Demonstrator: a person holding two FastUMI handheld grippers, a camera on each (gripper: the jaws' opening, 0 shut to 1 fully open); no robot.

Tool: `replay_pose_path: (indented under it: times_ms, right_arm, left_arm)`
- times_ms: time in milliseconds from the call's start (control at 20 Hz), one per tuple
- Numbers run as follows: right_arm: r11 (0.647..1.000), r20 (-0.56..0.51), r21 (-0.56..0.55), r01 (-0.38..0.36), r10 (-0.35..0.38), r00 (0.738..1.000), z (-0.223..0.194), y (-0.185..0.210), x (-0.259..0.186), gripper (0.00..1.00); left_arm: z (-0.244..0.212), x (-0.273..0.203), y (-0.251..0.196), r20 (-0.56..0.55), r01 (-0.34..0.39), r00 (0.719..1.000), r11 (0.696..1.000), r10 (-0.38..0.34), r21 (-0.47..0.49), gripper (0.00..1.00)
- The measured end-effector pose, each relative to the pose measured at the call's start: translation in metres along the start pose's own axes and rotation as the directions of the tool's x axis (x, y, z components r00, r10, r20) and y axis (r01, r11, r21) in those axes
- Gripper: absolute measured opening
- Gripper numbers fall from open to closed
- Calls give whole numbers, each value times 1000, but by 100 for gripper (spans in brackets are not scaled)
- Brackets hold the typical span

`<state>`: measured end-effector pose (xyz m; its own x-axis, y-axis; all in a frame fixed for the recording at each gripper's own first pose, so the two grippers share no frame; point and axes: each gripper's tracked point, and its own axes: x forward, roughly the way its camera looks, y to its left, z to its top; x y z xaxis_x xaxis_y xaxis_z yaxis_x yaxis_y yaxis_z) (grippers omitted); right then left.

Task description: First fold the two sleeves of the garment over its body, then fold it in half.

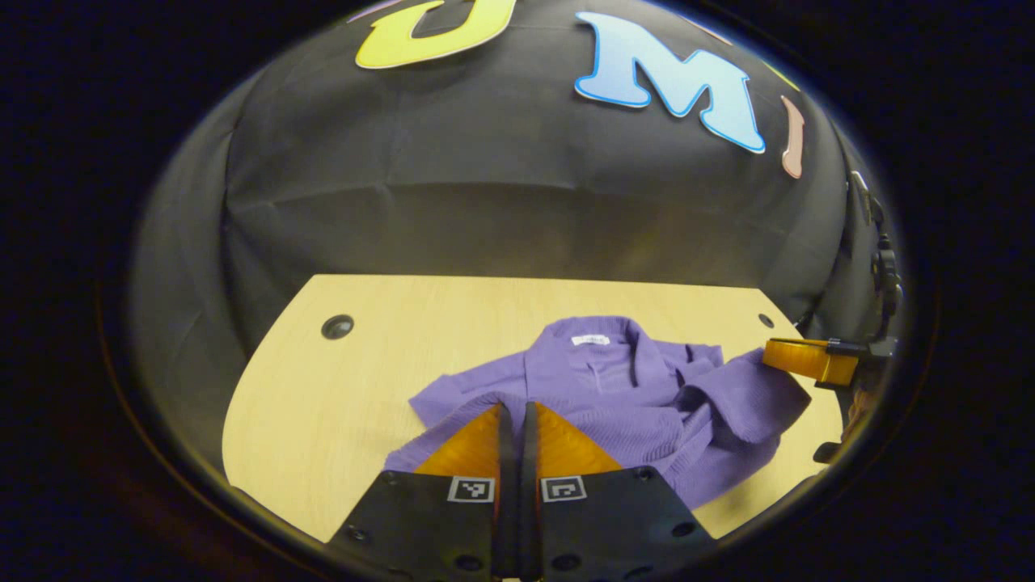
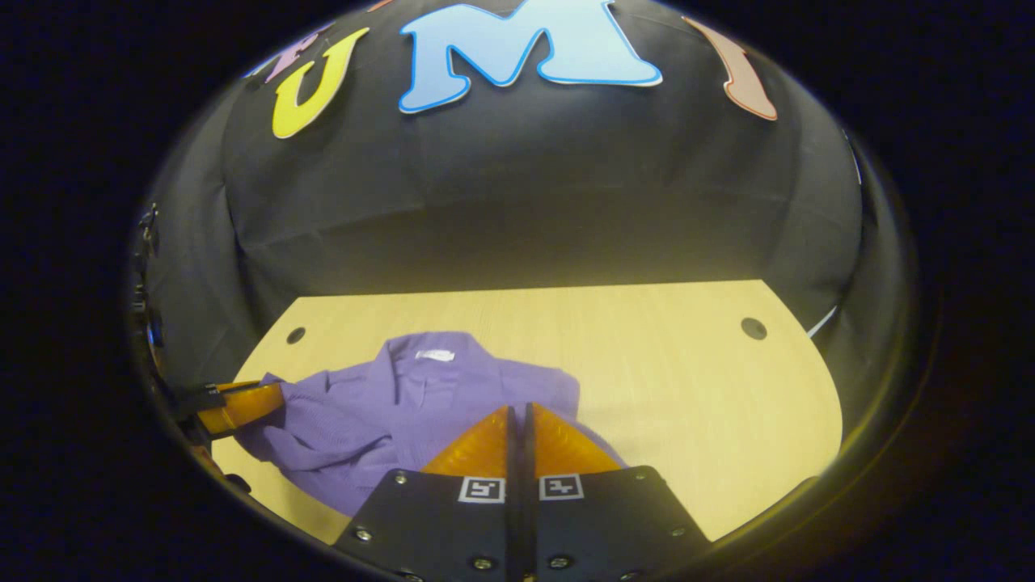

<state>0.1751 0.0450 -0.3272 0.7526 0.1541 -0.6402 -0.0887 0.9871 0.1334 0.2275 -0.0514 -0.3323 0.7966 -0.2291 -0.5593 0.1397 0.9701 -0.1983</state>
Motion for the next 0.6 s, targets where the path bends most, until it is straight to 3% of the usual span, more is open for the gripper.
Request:
replay_pose_path:
  times_ms: [350, 600]
  right_arm:
    - [1000, 5, -8, 28, -28, 1000, 28, -1, 66, 1]
    - [999, -42, -18, 34, -35, 999, 11, -1, 92, 1]
  left_arm:
    - [49, 75, 13, 45, 21, 999, 1000, -20, -20, 7]
    - [21, 115, 27, -34, -5, 999, 1000, 4, -18, 7]
